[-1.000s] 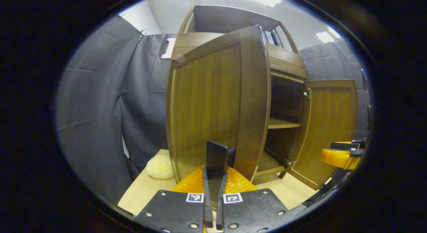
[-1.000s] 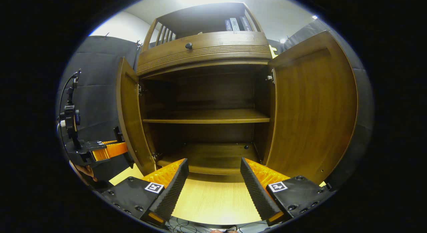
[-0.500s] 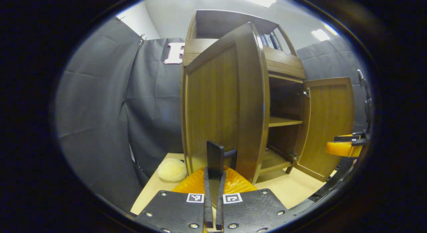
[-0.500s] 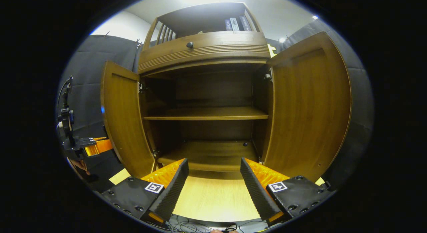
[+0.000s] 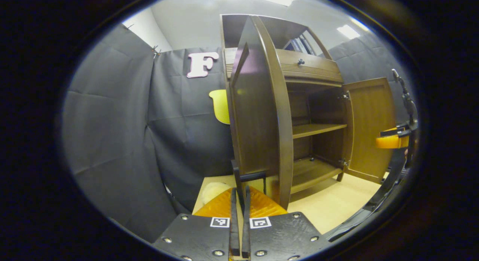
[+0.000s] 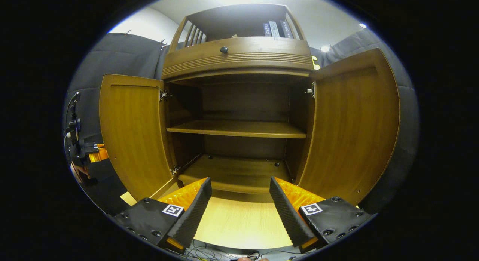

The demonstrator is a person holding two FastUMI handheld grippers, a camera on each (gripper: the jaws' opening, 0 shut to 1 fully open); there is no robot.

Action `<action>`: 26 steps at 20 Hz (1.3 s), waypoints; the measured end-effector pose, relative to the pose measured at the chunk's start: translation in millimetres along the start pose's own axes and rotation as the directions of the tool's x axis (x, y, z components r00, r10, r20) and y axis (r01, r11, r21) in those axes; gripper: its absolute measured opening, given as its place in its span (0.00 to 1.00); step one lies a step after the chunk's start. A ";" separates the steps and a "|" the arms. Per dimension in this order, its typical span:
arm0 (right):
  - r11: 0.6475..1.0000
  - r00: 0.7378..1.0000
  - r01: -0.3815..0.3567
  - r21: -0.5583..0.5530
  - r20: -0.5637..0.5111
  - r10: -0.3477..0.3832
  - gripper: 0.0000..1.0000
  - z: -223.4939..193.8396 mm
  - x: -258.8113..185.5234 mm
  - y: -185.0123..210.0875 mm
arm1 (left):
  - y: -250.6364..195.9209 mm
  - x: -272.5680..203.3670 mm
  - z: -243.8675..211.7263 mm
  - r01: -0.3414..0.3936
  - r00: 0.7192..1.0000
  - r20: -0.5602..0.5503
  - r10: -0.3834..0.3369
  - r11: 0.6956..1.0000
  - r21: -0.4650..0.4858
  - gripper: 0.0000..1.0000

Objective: Open the right door of the double-door shoe cabinet with the right hand, and open the left door with the left hand.

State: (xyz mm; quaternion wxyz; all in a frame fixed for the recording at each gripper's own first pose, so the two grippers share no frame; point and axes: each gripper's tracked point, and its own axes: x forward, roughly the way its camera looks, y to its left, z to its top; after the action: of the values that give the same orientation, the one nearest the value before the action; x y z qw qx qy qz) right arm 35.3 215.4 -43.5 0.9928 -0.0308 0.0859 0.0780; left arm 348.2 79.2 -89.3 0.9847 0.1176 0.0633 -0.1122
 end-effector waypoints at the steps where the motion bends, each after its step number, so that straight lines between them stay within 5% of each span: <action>1: 1.000 1.000 0.002 -0.002 0.005 -0.002 0.92 2.7 0.9 -0.8 | 0.1 -3.1 1.8 0.015 1.000 0.001 -0.015 1.000 0.008 0.05; 11: 0.997 0.998 0.058 0.042 0.012 -0.059 0.93 11.2 0.1 -19.2 | 0.0 -6.6 6.1 0.024 1.000 0.016 -0.024 0.999 -0.024 0.05; 26: 0.998 0.999 0.013 0.057 0.028 -0.014 0.93 17.2 17.2 -8.3 | 15.6 -74.2 50.2 -0.187 0.981 0.024 0.193 0.969 -0.163 0.05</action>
State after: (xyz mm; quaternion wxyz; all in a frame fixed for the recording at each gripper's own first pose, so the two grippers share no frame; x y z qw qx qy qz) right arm 56.2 211.1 -29.2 0.9949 -0.0020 0.0736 0.0692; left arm 285.1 96.9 -26.3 0.9982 0.0413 0.0409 -0.0143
